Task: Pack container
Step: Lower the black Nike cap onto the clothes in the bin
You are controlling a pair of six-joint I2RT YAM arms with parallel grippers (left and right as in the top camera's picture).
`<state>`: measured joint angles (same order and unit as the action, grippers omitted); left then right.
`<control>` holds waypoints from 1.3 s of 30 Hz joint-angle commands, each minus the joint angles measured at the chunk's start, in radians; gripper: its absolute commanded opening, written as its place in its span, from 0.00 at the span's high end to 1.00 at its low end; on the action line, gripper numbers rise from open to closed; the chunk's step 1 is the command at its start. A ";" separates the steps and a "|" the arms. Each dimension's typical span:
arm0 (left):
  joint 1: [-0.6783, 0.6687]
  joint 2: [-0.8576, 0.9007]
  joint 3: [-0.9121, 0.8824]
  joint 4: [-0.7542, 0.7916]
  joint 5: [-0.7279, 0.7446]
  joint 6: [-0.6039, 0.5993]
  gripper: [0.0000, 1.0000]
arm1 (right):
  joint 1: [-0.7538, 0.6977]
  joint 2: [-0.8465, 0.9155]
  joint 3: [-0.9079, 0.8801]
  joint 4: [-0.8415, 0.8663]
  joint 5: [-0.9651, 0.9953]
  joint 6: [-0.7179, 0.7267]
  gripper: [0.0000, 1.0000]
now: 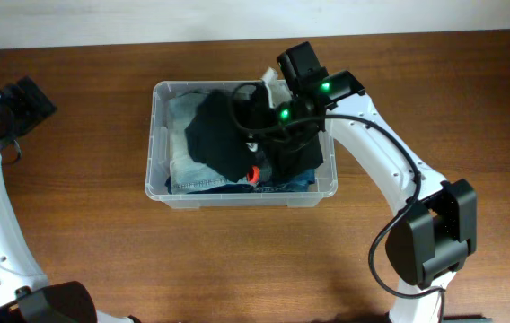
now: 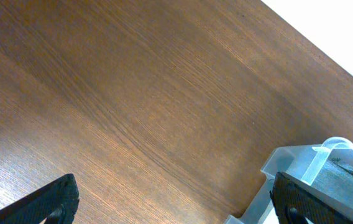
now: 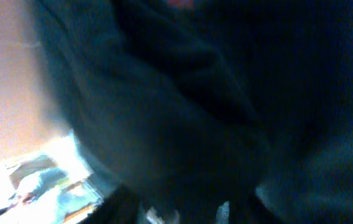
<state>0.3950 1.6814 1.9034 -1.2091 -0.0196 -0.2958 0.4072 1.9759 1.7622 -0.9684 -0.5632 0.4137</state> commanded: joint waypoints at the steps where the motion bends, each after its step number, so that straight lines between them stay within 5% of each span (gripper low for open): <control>1: 0.003 0.011 -0.005 0.000 -0.006 -0.006 0.01 | -0.009 0.003 0.005 -0.047 0.374 -0.013 0.54; 5: 0.003 0.011 -0.005 0.000 -0.006 -0.006 0.01 | -0.023 0.003 0.011 -0.095 0.545 -0.014 0.50; 15: 0.003 0.011 -0.005 0.000 -0.006 -0.006 0.01 | -0.032 -0.029 0.130 -0.147 0.612 -0.018 0.45; 23: 0.003 0.011 -0.005 0.000 -0.006 -0.006 0.01 | -0.001 -0.061 0.376 -0.164 0.337 -0.100 0.47; 31: 0.003 0.011 -0.005 0.000 -0.006 -0.006 0.01 | 0.116 0.005 0.370 -0.154 0.368 -0.174 0.94; 39: 0.003 0.011 -0.005 0.000 -0.006 -0.006 0.01 | 0.220 0.237 0.362 -0.150 0.394 -0.170 0.96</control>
<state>0.3950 1.6814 1.9034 -1.2091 -0.0196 -0.2958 0.6003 2.1208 2.1338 -1.1202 -0.1825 0.2543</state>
